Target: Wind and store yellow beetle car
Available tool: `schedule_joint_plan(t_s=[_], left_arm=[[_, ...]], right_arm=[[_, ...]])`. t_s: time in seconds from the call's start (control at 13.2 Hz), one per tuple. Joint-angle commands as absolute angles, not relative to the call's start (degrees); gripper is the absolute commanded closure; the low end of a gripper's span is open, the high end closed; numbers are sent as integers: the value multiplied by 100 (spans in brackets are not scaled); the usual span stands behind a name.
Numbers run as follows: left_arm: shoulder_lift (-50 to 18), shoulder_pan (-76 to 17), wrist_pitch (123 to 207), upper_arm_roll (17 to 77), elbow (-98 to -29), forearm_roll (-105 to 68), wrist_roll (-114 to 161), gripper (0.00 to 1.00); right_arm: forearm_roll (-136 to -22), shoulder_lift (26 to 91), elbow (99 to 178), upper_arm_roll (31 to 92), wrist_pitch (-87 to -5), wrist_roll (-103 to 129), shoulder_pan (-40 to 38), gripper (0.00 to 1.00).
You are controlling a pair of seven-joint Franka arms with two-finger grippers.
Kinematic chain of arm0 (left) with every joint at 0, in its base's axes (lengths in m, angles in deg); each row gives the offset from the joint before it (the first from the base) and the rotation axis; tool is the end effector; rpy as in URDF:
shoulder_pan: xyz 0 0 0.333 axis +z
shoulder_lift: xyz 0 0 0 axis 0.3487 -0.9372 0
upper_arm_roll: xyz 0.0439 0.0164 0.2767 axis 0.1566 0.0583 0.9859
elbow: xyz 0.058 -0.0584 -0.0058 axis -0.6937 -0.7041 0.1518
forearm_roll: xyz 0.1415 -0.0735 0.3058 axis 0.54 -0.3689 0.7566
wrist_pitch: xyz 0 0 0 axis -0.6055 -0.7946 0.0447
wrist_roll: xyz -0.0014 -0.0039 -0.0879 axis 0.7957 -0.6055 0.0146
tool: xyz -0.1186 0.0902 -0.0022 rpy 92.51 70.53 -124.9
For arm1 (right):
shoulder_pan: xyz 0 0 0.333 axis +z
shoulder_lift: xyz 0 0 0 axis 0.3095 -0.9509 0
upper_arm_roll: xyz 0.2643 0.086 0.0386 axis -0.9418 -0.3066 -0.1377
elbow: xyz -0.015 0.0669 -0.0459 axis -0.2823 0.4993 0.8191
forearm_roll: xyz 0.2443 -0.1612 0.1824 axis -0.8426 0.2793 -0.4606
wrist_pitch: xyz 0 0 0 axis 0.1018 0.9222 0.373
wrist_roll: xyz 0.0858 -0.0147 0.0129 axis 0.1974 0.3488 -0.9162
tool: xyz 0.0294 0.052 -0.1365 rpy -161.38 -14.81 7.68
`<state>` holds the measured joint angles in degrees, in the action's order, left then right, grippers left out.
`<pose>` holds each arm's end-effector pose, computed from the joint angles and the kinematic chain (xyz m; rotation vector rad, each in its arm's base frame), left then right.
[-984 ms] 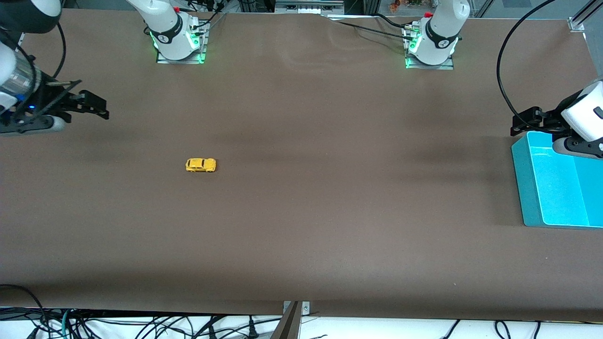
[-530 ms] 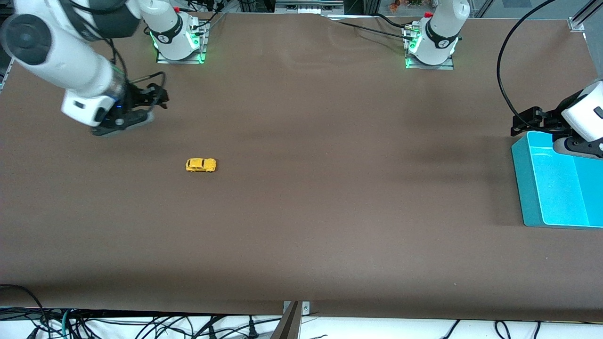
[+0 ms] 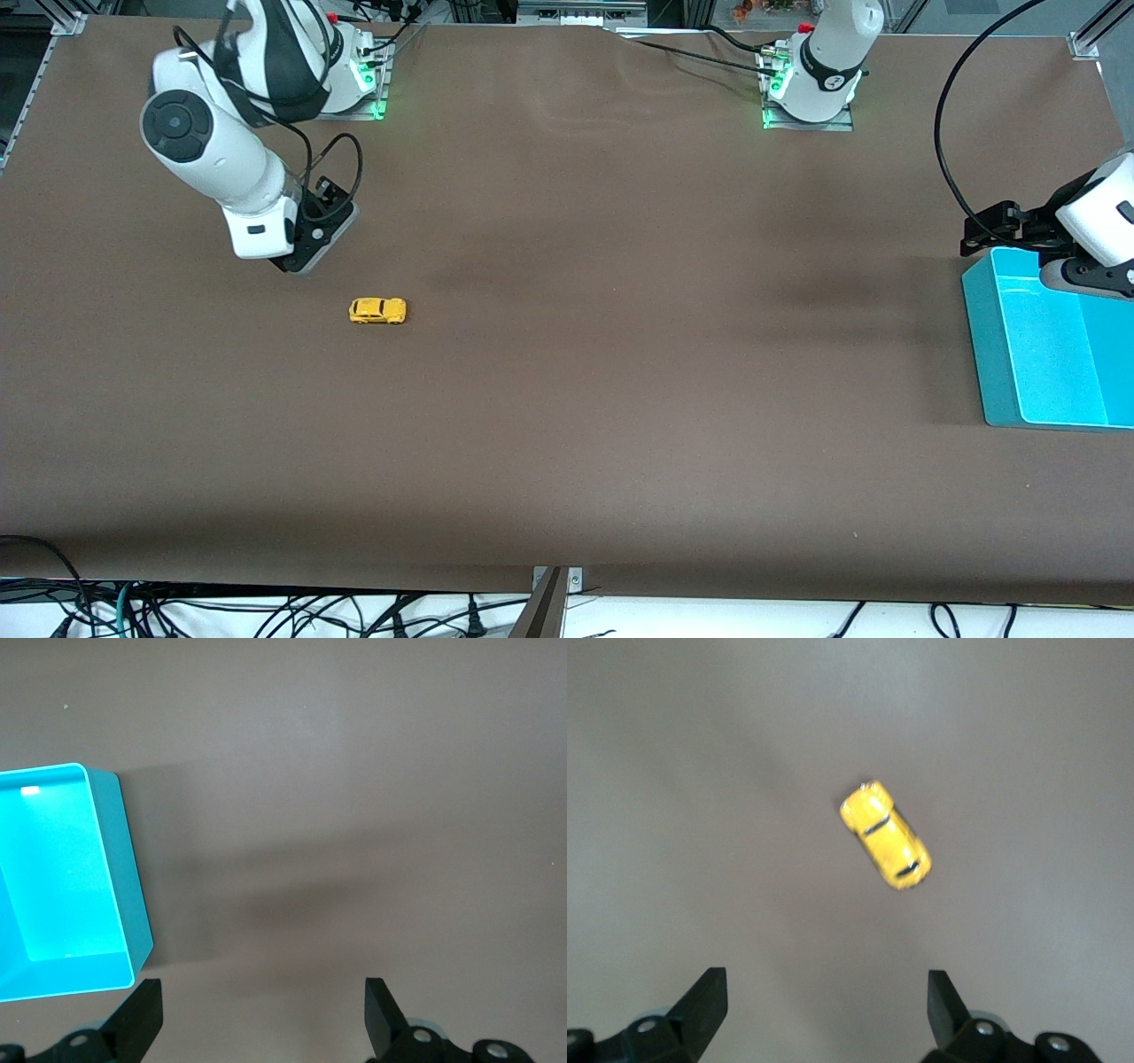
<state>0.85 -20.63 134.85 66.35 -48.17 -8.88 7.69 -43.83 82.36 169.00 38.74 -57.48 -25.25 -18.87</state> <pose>0.5335 0.0089 0.5049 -3.1245 0.2285 0.1786 0.4552 0.1339 0.3137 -2.7134 -1.5296 0.0574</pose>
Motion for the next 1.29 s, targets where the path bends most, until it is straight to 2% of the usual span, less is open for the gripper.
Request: schedule_joint_plan(t_s=[0.0, 0.3, 0.76, 1.21], left_arm=[[39, -2032, 13487, 6635, -4714, -1011, 740, 0], [39, -2032, 13487, 6644, -4714, -1011, 740, 0], [39, -2032, 13487, 6644, -4714, -1011, 740, 0], [39, -2032, 13487, 6644, -4714, -1011, 714, 0]], right_arm=[[-4373, 8096, 17443, 3787, -6750, -3558, -1926, 0], [-4355, 7305, 17444, 3786, -7787, -5271, -1952, 0], [-4215, 6549, 17409, 3795, -8939, -5749, -1961, 0], [-4206, 6135, 17400, 3813, -9221, -5740, -2032, 0]])
